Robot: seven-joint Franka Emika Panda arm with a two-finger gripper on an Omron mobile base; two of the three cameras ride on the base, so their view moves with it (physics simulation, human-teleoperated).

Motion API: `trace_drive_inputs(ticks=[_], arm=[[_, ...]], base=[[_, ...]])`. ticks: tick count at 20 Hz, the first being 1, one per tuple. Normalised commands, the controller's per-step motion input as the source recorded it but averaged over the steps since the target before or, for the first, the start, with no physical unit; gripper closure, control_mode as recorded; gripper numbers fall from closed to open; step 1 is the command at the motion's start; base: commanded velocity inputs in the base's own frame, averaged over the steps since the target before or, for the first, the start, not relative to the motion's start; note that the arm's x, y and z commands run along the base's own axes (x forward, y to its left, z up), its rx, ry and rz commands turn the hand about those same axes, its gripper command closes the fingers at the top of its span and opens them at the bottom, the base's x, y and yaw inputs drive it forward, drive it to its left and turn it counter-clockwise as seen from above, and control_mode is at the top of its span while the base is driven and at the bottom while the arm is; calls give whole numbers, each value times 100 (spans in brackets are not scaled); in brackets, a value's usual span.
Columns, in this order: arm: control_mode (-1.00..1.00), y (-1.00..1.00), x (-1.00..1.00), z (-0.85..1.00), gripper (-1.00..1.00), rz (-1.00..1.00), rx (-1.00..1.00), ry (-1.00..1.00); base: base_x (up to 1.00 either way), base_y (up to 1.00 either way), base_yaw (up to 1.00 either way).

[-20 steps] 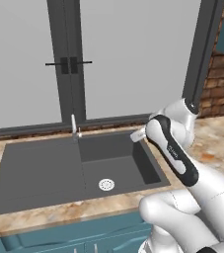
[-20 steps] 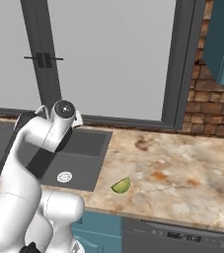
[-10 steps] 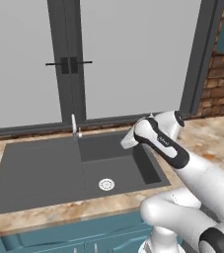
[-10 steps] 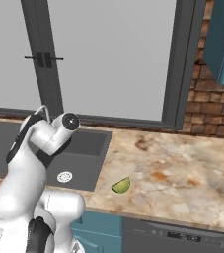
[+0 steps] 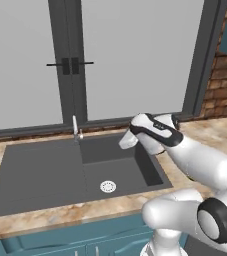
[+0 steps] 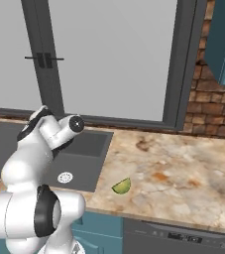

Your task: Turn on the sink faucet. Then move the lemon wedge from the counter to the sink. Turn off the sink. Move the vegetable from the sink to the pot next to the stove. Finally move the pot to the rear left burner.

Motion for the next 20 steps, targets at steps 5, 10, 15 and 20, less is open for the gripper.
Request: trace_drive_inputs(ticks=[5,10,15,20], arm=[[-100,6,44,0,-100,8,8,-10],[-100,11,30,-3,-100,6,3,0],[-100,28,50,-7,-100,3,3,0],[-100,40,34,-26,-100,2,0,0]], base=[[0,0,0],[0,0,0],[0,0,0],[0,0,0]])
